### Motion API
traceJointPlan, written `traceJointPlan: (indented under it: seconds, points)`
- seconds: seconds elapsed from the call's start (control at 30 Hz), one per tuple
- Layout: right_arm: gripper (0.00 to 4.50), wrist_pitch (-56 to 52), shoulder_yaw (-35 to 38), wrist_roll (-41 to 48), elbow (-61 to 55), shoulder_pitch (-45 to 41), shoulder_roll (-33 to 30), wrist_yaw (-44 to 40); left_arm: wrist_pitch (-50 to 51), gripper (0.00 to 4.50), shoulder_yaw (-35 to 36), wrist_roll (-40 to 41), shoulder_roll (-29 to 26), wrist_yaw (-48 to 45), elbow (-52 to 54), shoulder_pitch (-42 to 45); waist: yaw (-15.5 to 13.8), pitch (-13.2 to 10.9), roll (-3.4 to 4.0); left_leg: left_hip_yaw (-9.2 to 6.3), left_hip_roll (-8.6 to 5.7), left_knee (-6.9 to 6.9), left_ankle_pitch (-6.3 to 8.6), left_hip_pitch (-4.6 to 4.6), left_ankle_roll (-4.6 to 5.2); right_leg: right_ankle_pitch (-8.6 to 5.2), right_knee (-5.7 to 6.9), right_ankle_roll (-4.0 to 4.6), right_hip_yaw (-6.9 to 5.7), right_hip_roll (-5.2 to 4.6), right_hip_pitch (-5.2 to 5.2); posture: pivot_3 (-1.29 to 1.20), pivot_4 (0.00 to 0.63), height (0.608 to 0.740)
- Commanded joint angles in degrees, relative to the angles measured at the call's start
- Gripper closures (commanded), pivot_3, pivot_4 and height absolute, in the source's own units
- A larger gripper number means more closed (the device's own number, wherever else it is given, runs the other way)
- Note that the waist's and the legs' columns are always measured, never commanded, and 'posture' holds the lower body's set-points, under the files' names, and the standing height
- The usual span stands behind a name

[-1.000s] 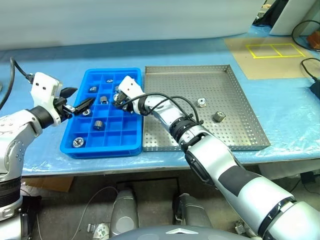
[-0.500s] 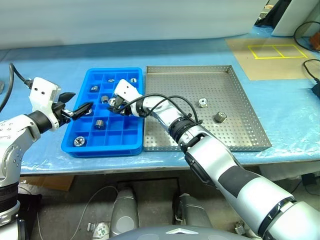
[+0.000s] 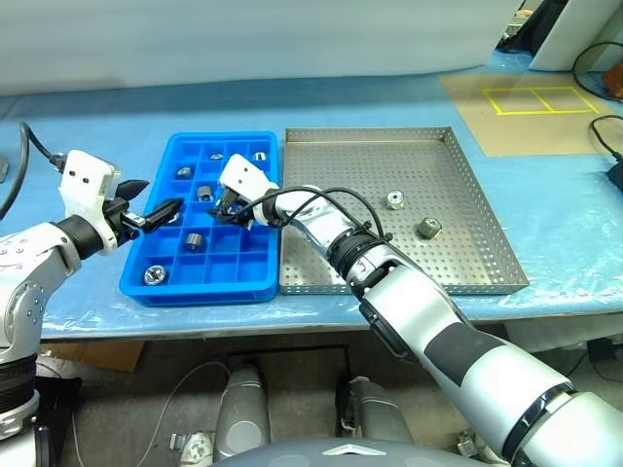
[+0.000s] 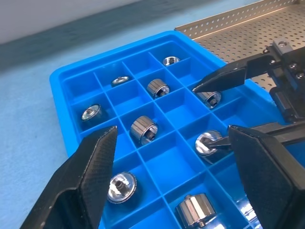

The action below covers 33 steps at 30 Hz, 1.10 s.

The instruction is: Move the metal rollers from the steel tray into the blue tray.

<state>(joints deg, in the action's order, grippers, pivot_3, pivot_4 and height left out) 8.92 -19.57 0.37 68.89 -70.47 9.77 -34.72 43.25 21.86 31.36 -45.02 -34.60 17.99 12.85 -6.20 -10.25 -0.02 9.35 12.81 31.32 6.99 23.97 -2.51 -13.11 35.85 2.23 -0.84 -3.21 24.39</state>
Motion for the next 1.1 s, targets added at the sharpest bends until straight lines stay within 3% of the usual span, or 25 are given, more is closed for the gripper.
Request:
traceJointPlan:
  seconds: [0.03,0.2,0.4,0.53,0.8,1.1]
  points:
    - [1.12,1.23,1.96,2.97,-5.05,0.09,16.32,-2.21,-0.15,0.6,-0.81,0.66,-0.22,-0.53,0.6,1.9,0.01,0.0,0.0,-0.01,0.0,0.0,0.0,0.0,0.0,0.0,0.0,0.0,-0.01,0.0,0.0,0.18,0.15,0.74]
    - [1.12,-2.55,4.22,6.66,-16.84,3.51,5.38,-7.8,-0.74,0.6,-4.56,0.35,1.42,-1.14,-1.34,4.98,0.38,0.04,-0.06,-0.06,0.02,0.04,-0.04,0.0,-0.07,0.0,0.02,0.0,-0.05,0.03,-0.04,0.1,0.15,0.74]
    - [1.12,-10.96,9.31,4.2,-39.68,19.03,-17.73,-7.38,-3.78,0.6,-13.29,-2.12,5.65,-3.97,-6.37,10.78,-0.78,0.05,-0.08,-0.11,-0.1,0.29,-0.08,0.05,-0.11,0.04,-0.04,-0.06,-0.18,-0.15,-0.29,-0.01,0.15,0.74]
    - [1.12,-19.1,13.16,4.99,-52.45,27.42,-26.34,-5.24,-5.68,0.6,-17.23,-3.33,8.1,-6.02,-10.14,14.31,-0.43,0.05,-0.11,-0.14,-0.04,0.62,-0.08,0.04,-0.13,0.15,0.03,-0.23,-0.12,-0.07,-0.4,-0.1,0.15,0.74]
    - [1.12,-27.76,19.89,4.01,-62.2,36.58,-32.9,2.88,-10.35,0.6,-23.03,-6.41,12.8,-11.59,-19.63,22.12,3.98,0.06,-0.09,0.13,-0.05,0.58,-0.13,-0.5,-0.19,0.17,0.31,-0.13,0.46,0.14,-0.38,-0.23,0.15,0.74]
    - [1.12,-30.31,27.76,5.71,-65.44,47.27,-41.96,3.77,-12.51,0.6,-25.36,-8.29,15.76,-15.59,-24.18,25.56,4.11,0.06,-0.08,0.45,-0.07,0.67,0.07,-0.56,0.14,0.18,0.19,-0.15,0.77,0.15,-0.39,-0.29,0.15,0.74]
